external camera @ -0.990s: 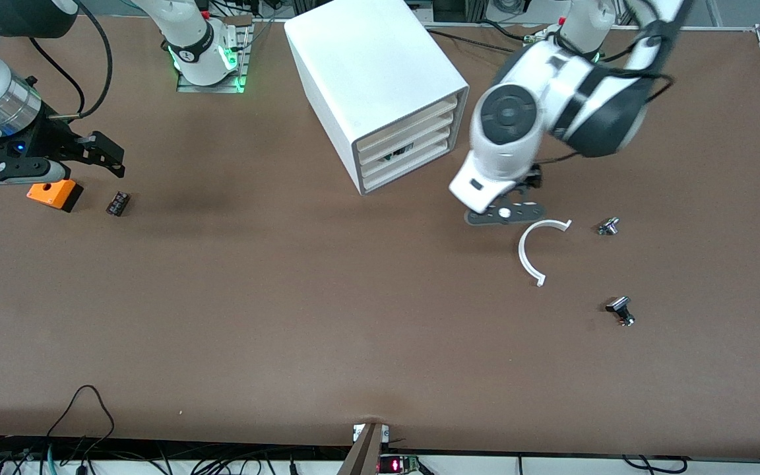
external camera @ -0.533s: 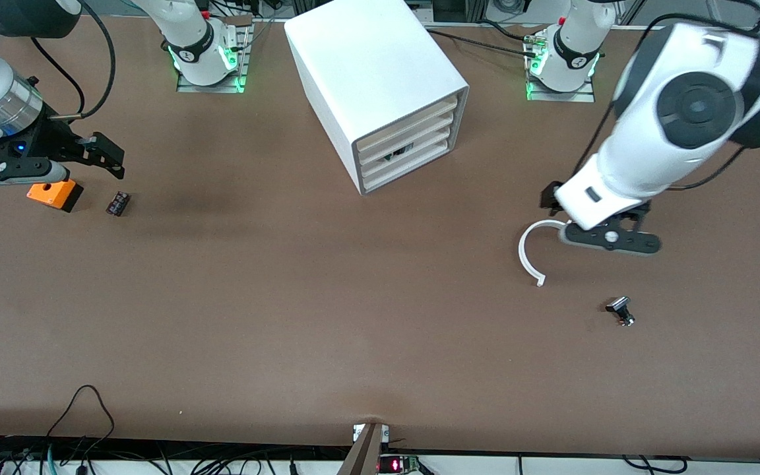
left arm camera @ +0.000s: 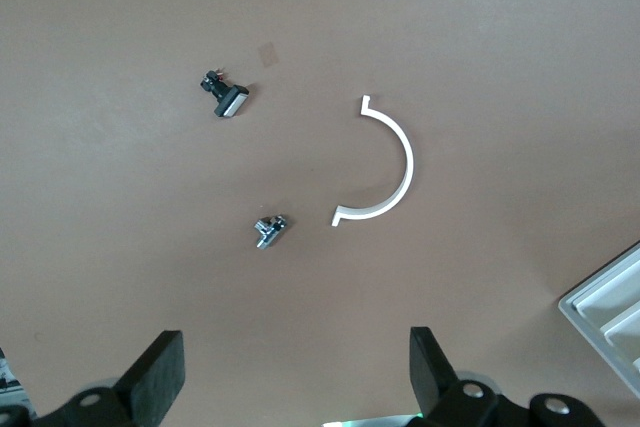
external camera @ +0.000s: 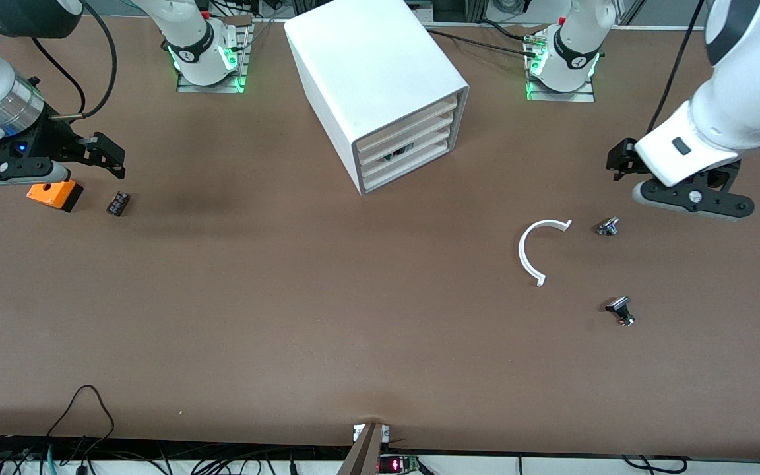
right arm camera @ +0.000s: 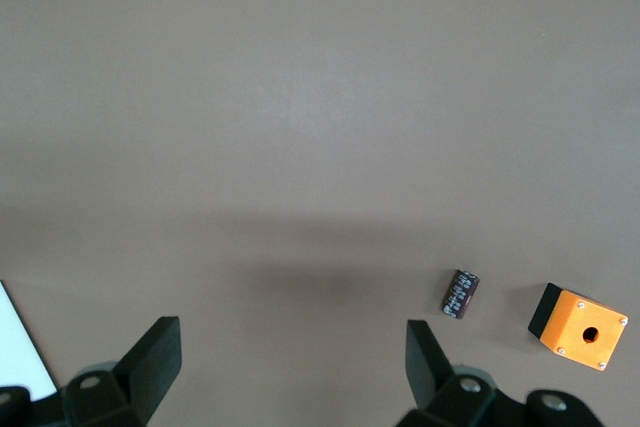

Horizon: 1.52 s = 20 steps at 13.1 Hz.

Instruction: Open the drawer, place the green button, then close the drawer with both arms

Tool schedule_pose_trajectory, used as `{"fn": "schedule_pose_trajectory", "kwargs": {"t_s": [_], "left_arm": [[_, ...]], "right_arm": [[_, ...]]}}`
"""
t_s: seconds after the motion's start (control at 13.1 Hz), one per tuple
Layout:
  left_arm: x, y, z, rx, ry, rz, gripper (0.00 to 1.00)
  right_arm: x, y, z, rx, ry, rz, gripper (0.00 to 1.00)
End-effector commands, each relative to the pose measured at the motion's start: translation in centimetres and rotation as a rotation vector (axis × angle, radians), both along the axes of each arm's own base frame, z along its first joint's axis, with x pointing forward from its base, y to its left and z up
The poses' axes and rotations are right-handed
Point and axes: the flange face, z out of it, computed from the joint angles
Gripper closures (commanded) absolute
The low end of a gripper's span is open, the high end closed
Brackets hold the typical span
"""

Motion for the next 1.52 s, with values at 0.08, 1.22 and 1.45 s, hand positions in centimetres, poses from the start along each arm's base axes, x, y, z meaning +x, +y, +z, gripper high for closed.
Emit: {"fn": "schedule_pose_trajectory", "kwargs": {"t_s": [0.08, 1.22, 1.45], "left_arm": [[-2.4, 7.0, 2.0, -0.15, -0.052, 0.078, 0.01], [-3.8, 9.2, -0.3, -0.127, -0.132, 0.237, 0.01], [-3.8, 8.9, -0.2, -0.128, -0.133, 0.229, 0.01]], "right_arm": [[0.3, -0.2, 0.0, -0.001, 0.006, -0.032, 0.0], [-0.2, -0.9, -0.2, -0.003, 0.052, -0.111, 0.0], [-0.1, -0.9, 0.2, -0.005, 0.047, -0.109, 0.0]]}}
